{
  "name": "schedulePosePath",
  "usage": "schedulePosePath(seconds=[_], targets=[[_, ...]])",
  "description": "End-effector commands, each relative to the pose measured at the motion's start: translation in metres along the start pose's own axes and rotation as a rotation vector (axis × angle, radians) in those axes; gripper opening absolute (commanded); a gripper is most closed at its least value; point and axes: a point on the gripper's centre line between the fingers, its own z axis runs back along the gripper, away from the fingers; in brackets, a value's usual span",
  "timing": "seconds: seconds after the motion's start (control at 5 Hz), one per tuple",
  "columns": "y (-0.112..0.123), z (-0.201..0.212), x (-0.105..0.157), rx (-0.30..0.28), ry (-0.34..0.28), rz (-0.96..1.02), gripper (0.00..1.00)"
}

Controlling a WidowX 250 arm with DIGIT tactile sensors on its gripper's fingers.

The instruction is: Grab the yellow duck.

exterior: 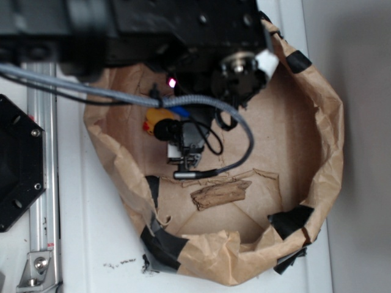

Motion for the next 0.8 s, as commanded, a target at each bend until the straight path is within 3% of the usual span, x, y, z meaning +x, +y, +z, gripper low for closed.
schedulePosePath(seconds=[0.0,0.2,0.6], targets=[[0.014,-0.053,-0.032,0.03,0.021,-0.116,1.0],[0.018,-0.068,-0.035,0.046,-0.041,-0.139,0.0],[0.014,-0.06,-0.039,0.077,-0.109,-0.13,0.0]])
